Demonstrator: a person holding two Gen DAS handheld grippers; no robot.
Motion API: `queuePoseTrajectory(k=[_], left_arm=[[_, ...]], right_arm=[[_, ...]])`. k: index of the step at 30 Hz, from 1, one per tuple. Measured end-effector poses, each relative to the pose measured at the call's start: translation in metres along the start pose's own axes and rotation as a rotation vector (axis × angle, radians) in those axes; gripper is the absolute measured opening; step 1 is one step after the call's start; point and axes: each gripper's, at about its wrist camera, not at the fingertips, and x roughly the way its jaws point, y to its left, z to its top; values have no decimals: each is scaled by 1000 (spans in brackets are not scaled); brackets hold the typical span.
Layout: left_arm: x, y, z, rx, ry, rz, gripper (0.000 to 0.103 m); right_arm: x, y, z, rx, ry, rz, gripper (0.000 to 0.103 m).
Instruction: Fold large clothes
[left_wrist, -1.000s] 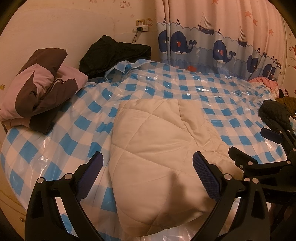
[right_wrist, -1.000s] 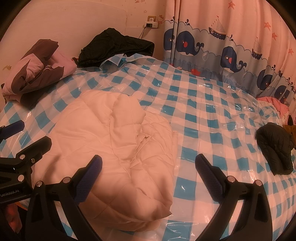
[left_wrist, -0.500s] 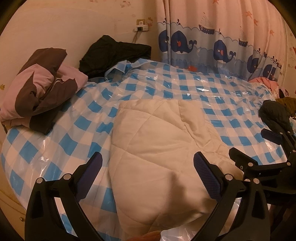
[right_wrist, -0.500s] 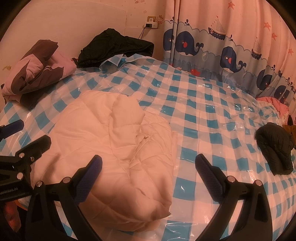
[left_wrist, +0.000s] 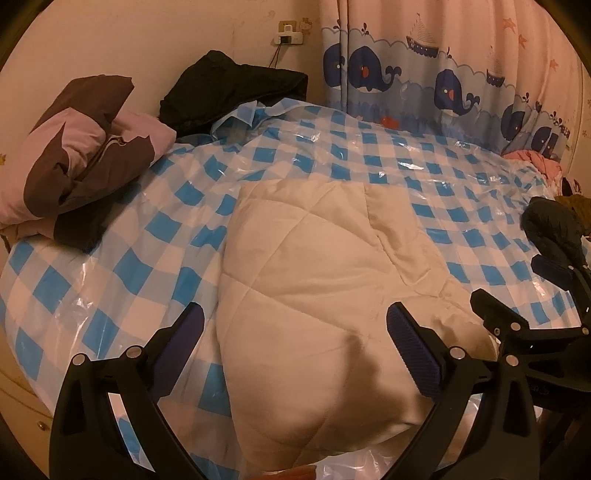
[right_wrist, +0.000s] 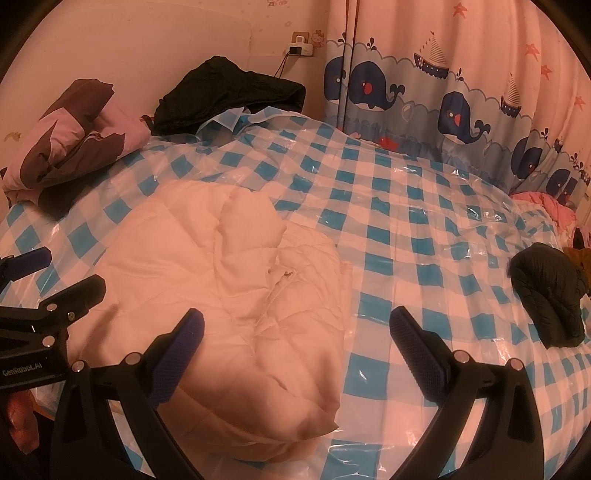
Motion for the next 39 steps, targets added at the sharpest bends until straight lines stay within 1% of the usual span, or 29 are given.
queuePoseTrajectory(k=[13, 24, 32, 36, 39], left_arm=[[-1, -1, 3, -9, -15, -6, 95], [1, 1, 3, -6, -8, -3, 95], [-1, -2, 5, 3, -17, -19, 95], [-1, 0, 7, -10, -23, -32, 95], [1, 2, 8, -15, -29, -1, 95]], right_arm=[[0, 0, 0, 0, -1, -2, 97], [0, 0, 0, 0, -1, -1, 97], [-1, 0, 0, 2, 0, -2, 97], [-1, 0, 0, 3, 0, -3, 97], [0, -1, 0, 2, 0, 0, 97]])
